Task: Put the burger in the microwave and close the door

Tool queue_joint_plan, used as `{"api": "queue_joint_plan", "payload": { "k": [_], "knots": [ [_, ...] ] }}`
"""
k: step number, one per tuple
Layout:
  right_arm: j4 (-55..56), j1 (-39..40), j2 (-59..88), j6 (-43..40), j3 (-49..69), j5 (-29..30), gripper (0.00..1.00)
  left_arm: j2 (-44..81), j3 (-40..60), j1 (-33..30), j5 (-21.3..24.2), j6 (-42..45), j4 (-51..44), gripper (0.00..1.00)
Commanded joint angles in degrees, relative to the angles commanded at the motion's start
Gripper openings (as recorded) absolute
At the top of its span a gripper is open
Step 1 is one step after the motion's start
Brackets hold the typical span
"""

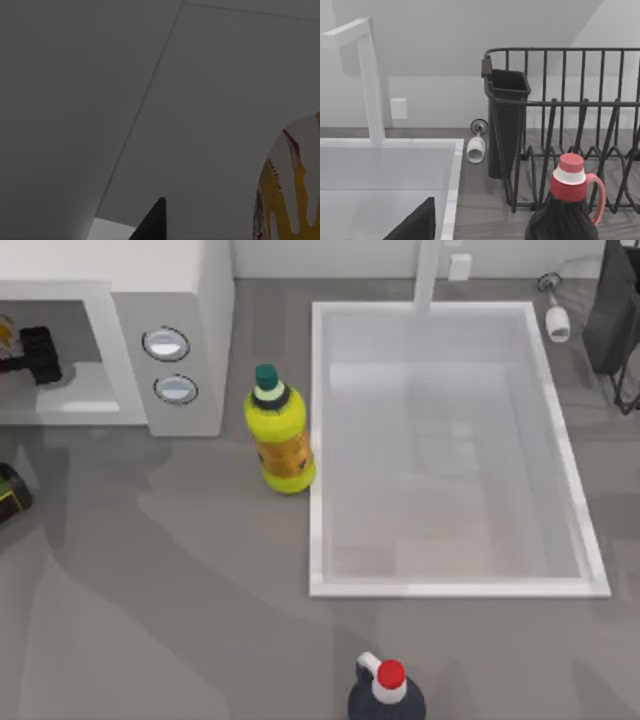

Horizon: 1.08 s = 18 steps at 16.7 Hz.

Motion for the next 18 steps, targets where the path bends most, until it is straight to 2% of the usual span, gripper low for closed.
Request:
{"api": "queue_joint_plan", "payload": {
  "k": [9,14,18],
  "knots": [
    [0.0,0.0,0.0,0.0,0.0,0.0,1.0,-10.65,8.05,0.57,0.98,1.47,-12.18,1.0],
    [0.0,0.0,0.0,0.0,0.0,0.0,1.0,-11.94,7.68,0.8,0.53,1.41,-18.08,1.0],
    [0.0,0.0,0.0,0.0,0.0,0.0,1.0,-11.59,5.46,0.58,-0.06,0.74,-19.27,1.0]
  ]
}}
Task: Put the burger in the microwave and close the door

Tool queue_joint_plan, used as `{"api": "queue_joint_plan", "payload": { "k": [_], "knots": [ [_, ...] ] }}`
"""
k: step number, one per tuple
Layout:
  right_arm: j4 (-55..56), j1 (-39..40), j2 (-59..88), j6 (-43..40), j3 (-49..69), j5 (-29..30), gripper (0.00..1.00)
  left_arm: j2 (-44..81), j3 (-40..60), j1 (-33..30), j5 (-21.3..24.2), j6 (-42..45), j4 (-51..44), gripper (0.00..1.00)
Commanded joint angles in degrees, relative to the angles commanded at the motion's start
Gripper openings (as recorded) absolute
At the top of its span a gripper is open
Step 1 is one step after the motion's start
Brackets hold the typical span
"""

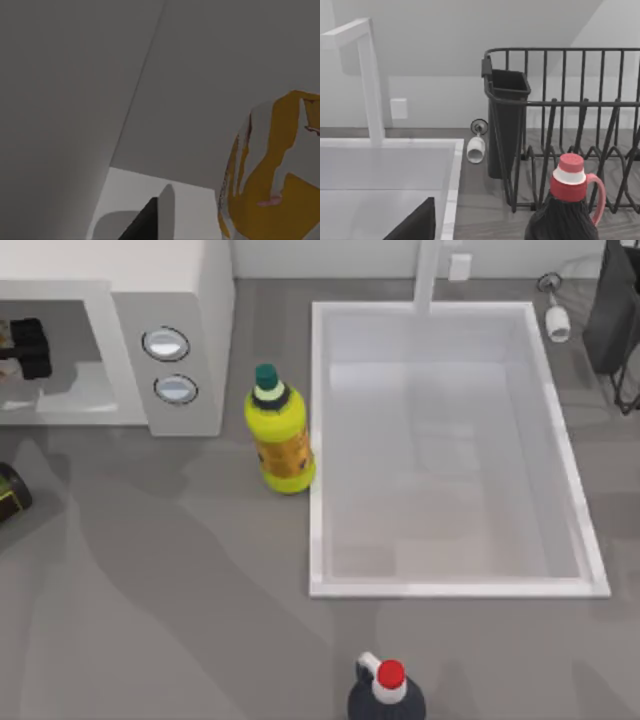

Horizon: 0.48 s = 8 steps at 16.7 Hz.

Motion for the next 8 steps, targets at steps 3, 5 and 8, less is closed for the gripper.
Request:
{"api": "queue_joint_plan", "payload": {
  "k": [3,5,8],
  "knots": [
    [0.0,0.0,0.0,0.0,0.0,0.0,1.0,0.35,-1.74,-0.31,-0.29,-0.56,0.39,1.0],
    [0.0,0.0,0.0,0.0,0.0,0.0,1.0,0.48,-2.66,-0.48,-0.42,-0.85,0.84,1.0],
    [0.0,0.0,0.0,0.0,0.0,0.0,1.0,0.52,-3.13,-0.55,-0.49,-1.0,1.15,1.0]
  ]
}}
